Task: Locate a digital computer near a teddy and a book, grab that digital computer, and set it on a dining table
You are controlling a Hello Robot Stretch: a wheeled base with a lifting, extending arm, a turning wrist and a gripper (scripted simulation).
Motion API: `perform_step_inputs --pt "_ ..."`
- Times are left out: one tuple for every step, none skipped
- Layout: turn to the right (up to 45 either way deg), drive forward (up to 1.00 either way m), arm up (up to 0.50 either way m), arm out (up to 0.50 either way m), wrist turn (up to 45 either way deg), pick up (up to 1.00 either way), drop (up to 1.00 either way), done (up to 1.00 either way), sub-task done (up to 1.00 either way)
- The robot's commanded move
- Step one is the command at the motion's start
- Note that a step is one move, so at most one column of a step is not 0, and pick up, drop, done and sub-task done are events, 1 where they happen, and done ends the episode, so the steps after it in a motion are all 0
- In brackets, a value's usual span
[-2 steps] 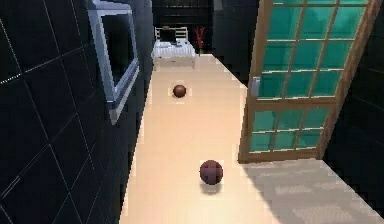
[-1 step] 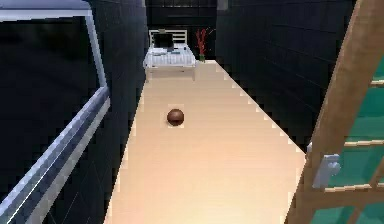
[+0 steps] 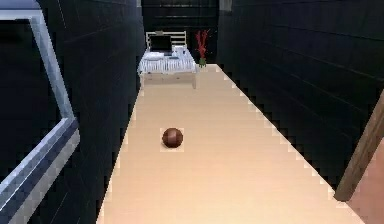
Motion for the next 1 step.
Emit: perform_step_inputs --pt "6.0 0.00 0.00 0.00 0.0 0.00 0.00 0.00 0.00"
